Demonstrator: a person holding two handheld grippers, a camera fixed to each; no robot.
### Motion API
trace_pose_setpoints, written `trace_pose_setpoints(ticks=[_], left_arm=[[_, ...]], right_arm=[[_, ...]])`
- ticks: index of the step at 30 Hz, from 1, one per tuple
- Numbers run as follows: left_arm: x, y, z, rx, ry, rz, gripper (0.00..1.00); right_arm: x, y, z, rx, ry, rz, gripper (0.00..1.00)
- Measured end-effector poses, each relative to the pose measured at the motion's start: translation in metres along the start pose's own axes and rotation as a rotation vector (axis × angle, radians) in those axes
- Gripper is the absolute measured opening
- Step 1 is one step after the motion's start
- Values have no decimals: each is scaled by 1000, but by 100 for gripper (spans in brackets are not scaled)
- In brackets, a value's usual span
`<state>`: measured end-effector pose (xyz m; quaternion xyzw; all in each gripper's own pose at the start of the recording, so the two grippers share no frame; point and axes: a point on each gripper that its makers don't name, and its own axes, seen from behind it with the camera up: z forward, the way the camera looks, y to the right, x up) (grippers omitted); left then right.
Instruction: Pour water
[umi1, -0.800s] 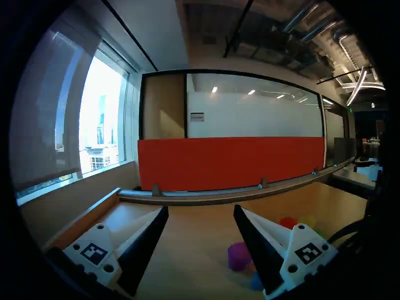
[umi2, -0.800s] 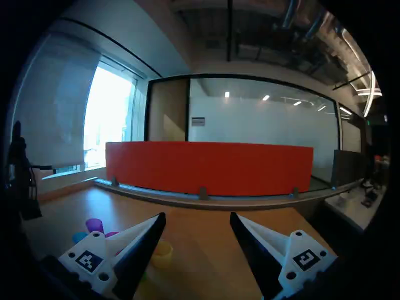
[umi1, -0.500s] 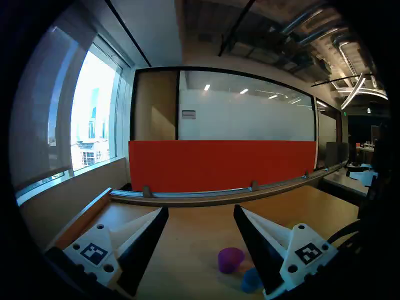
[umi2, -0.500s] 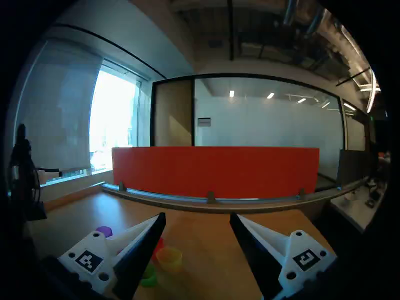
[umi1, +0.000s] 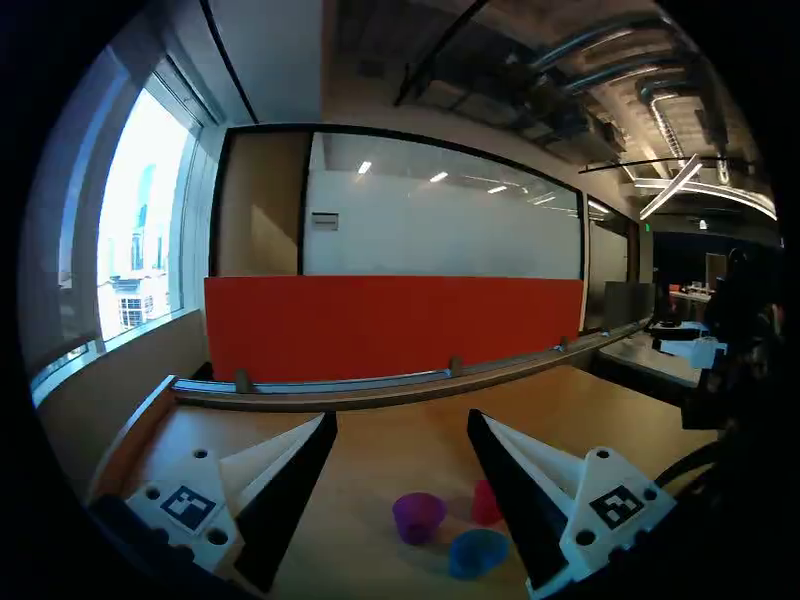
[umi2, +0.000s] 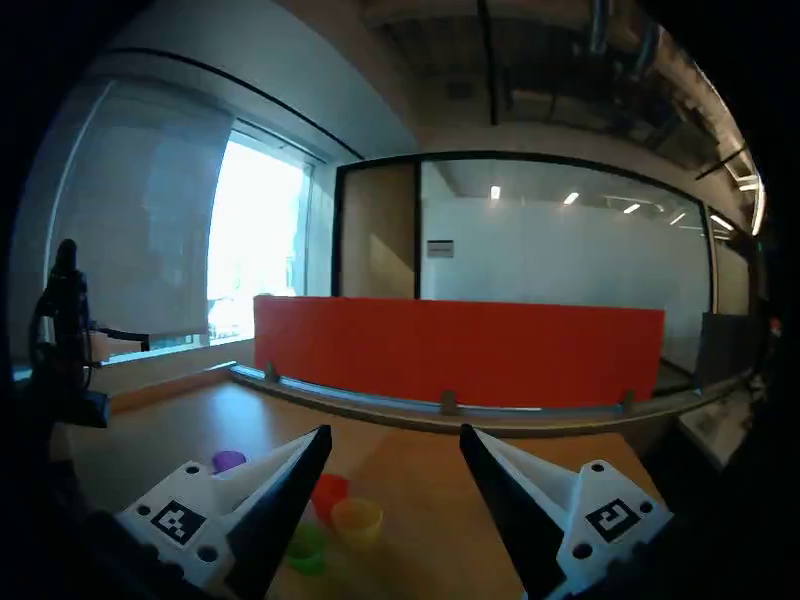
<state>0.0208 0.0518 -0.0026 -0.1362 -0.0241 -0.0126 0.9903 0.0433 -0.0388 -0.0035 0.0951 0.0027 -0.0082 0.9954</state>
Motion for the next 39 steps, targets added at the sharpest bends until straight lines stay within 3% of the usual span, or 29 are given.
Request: trace_pose_setpoints(ticks=[8, 12, 26, 39], left_arm=[[2, 23, -2, -139, 6, 11, 97], [6, 34, -5, -204, 15, 23, 97], [-31, 49, -12, -329, -97, 116, 97], [-75, 52, -9, -390, -198, 180, 97]], right_arm=[[5, -51, -5, 215, -12, -7, 99], [7, -69, -7, 291, -18, -6, 99], [-18, -91, -4, 387, -139, -62, 99], [-42, -101, -6, 436, -235, -109, 99]])
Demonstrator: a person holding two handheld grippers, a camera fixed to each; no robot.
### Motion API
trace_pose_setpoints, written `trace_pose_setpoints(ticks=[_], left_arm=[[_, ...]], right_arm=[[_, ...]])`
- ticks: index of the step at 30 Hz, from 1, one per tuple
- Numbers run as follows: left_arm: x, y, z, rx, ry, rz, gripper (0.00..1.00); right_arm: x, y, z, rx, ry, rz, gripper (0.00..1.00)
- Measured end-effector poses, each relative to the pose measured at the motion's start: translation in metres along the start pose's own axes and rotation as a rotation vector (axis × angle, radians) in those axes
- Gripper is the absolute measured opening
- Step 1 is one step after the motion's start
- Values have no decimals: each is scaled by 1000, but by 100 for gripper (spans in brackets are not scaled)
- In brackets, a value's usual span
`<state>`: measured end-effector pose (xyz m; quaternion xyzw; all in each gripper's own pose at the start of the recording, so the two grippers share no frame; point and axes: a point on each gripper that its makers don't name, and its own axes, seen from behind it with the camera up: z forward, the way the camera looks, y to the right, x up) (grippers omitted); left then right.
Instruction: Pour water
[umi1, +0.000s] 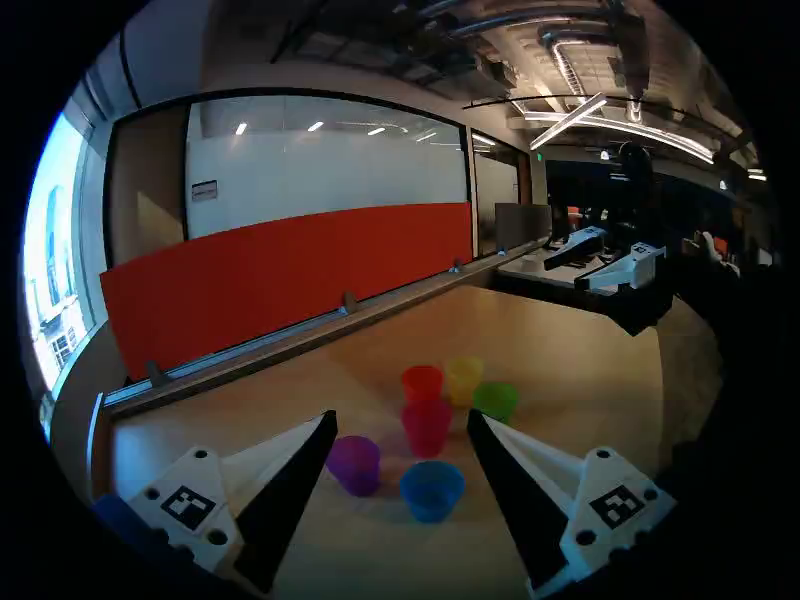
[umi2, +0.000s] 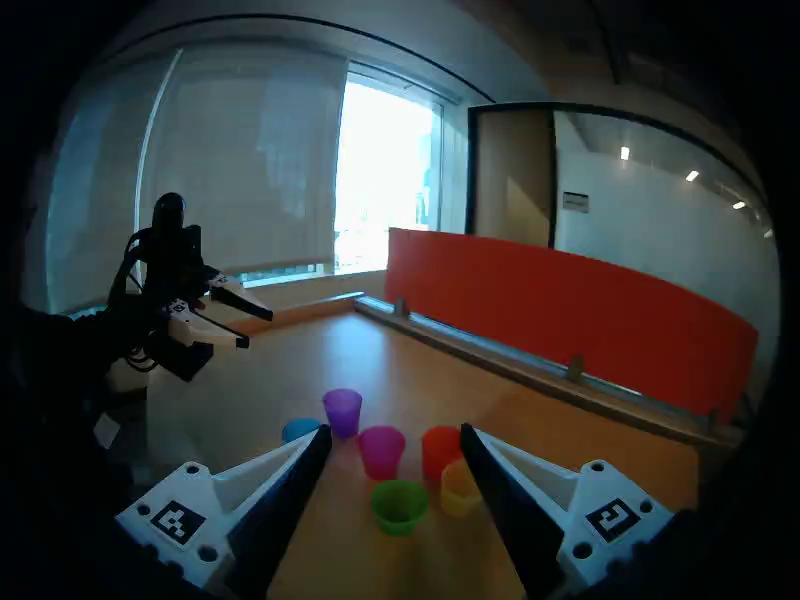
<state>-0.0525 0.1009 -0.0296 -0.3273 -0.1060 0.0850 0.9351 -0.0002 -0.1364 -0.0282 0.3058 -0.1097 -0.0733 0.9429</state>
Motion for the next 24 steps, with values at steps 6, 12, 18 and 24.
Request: trace_pose_setpoints(ticks=[6, 12, 18, 24], left_arm=[[-22, 0, 12, -17, -51, 2, 97], [-46, 5, 22, -44, -94, 17, 97], [-71, 10, 30, -72, -140, 28, 97], [-101, 16, 39, -106, -198, 40, 97]], right_arm=[[-21, 3, 9, -2, -41, -5, 99], [-48, 7, 18, 0, -86, 3, 99], [-74, 10, 29, 3, -134, 6, 99], [-102, 11, 39, 5, -180, 8, 99]])
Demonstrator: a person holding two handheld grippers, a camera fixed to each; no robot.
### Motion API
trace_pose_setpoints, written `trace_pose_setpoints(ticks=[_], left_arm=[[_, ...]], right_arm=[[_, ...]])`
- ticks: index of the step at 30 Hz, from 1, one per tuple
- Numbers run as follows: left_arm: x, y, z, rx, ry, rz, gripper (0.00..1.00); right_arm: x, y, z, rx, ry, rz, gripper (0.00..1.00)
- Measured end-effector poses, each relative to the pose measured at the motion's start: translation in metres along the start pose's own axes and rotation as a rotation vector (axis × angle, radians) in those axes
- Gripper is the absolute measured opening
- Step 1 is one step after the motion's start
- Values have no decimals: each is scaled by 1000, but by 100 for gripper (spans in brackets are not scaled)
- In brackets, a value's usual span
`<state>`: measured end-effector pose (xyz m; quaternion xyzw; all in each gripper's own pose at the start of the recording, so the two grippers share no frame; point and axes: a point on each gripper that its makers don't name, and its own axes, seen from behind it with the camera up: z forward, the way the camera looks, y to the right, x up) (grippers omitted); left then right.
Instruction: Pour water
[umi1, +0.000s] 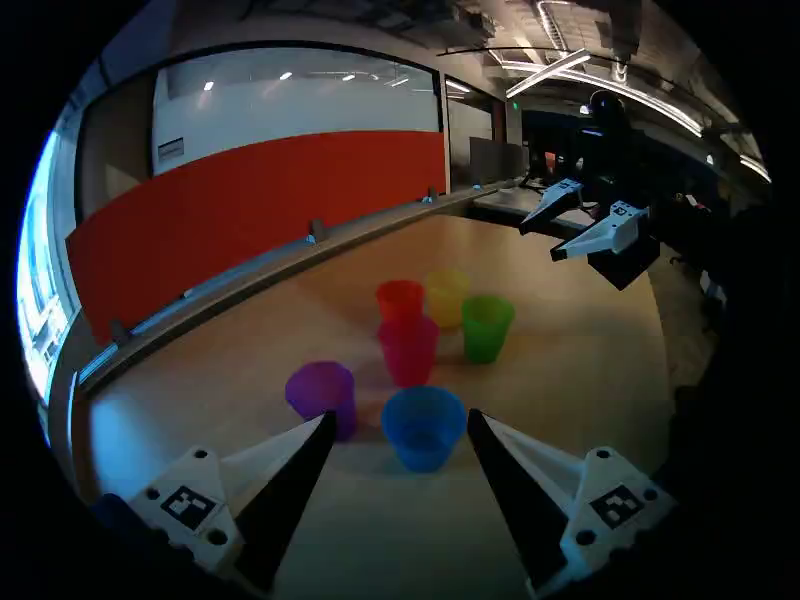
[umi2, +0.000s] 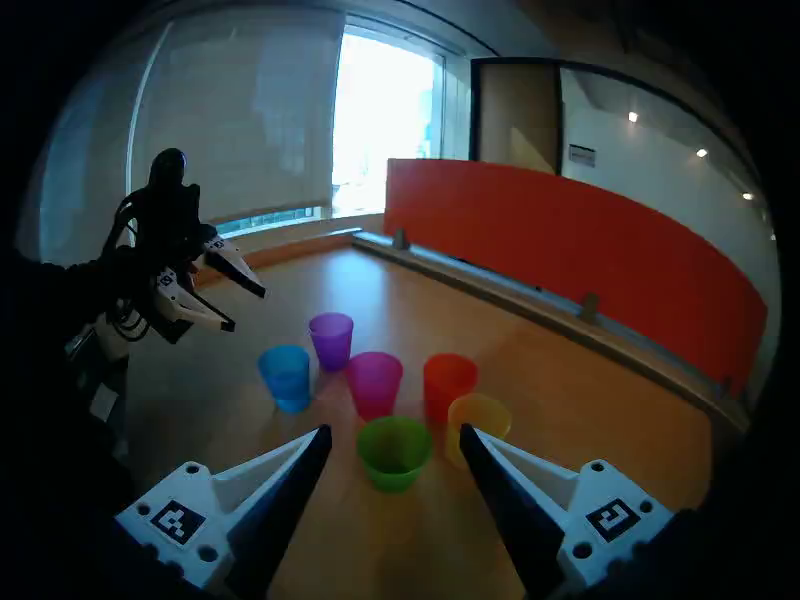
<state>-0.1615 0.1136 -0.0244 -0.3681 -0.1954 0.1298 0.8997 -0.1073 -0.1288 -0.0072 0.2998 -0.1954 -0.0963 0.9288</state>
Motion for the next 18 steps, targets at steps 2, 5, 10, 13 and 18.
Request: trace_pose_setpoints(ticks=[2, 5, 10, 13, 18], left_arm=[[-9, 2, 5, -11, -16, 4, 97], [-20, 6, 12, -28, -37, 9, 97], [-40, 13, 23, -59, -81, 11, 97], [-51, 15, 30, -66, -106, 17, 97], [-60, 15, 40, -67, -130, 24, 97]], right_arm=[[-7, 0, 5, 3, -14, 1, 99], [-16, -1, 11, 6, -30, 1, 99], [-28, -2, 20, 14, -49, 9, 99], [-34, -2, 24, 17, -59, 18, 99], [-43, -1, 29, 21, -70, 27, 99]])
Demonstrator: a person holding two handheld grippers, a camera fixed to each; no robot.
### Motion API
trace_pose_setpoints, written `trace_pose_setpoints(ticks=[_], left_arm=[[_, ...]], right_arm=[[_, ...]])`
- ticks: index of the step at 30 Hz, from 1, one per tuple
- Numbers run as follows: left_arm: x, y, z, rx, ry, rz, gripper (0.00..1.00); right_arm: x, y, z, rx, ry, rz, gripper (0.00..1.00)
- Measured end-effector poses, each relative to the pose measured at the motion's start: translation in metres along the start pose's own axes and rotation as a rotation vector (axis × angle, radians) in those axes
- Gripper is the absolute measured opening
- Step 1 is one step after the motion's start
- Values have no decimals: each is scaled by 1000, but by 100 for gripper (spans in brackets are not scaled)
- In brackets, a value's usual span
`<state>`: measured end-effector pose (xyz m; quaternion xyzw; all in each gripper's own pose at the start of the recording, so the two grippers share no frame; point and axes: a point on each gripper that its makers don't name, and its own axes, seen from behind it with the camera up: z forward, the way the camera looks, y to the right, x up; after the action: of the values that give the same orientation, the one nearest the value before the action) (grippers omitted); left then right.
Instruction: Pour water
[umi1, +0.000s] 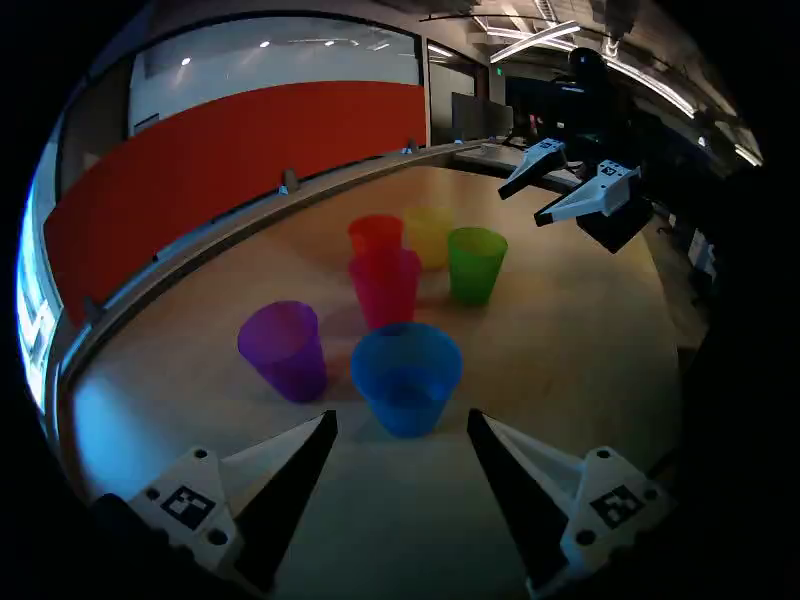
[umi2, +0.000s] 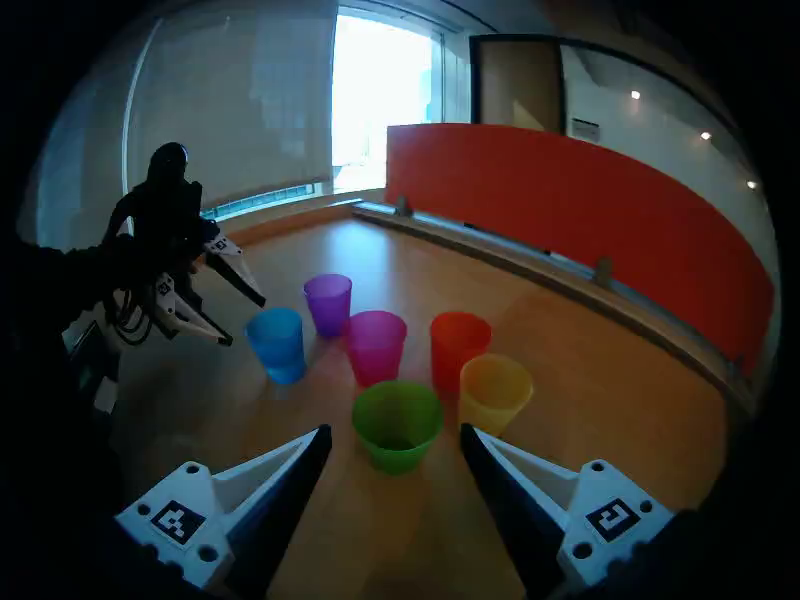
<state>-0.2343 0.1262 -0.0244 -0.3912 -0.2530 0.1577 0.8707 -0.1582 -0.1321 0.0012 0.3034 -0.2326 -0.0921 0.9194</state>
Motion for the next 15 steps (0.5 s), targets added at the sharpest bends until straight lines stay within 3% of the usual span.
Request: trace_pose_setpoints(ticks=[15], left_arm=[[0, 1, 31, -33, -12, -14, 97]], right_arm=[[-14, 6, 11, 3, -24, 15, 99]])
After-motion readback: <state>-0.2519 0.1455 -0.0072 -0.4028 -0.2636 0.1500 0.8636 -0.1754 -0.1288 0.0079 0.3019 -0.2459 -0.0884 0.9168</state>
